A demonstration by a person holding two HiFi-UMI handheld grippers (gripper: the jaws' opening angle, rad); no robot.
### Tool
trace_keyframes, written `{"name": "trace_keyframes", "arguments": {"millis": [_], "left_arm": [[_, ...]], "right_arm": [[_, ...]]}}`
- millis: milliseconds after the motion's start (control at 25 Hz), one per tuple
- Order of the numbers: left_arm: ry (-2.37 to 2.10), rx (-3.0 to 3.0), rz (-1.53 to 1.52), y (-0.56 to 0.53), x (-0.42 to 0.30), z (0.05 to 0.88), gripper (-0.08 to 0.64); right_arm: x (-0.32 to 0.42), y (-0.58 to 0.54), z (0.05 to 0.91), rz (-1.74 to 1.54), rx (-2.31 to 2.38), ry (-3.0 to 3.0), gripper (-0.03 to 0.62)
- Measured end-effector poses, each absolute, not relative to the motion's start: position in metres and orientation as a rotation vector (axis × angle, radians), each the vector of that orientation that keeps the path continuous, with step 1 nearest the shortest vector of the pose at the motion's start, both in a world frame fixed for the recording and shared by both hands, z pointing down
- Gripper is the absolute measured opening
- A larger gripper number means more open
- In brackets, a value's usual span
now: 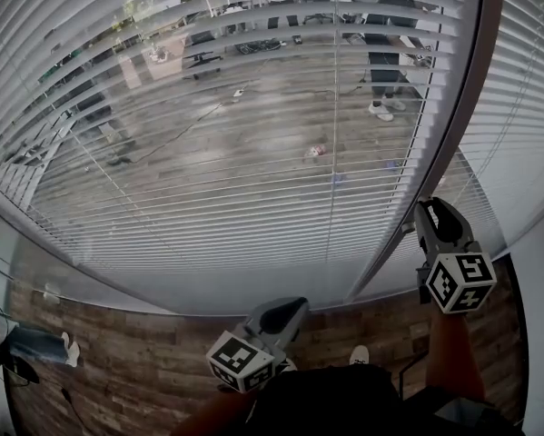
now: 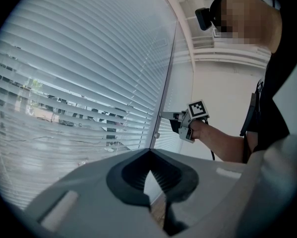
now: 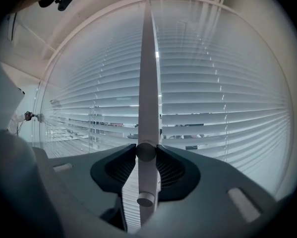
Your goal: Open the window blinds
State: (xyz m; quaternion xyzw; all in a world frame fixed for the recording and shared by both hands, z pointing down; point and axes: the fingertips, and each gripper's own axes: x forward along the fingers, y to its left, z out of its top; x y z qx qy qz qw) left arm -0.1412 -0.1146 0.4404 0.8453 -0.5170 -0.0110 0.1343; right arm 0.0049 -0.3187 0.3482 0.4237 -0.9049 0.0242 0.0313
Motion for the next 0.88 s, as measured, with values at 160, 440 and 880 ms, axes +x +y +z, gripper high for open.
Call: {"name": "trace_keyframes", "arguments": {"millis": [160, 440, 880], "left_arm": [[-1.501, 2.456, -0.028, -0.1148, -0.1421, 0.4432, 0.000], [-1.488, 2.454, -0.033, -0.1138, -0.1404, 0.4430, 0.000], [-1.499, 2.452, -0.034, -0.1139, -0.1406, 0.4423, 0.000]], "right_arm": [[0.0044, -0.3189, 0.3480, 0.018, 1.300, -2.763, 0.150], [0.0034, -0.3178, 0.3476, -0.124, 1.301, -2.693, 0.149], [-0.0005, -0.3176, 0.3485, -0.470, 1.276, -2.472, 0.147]]}}
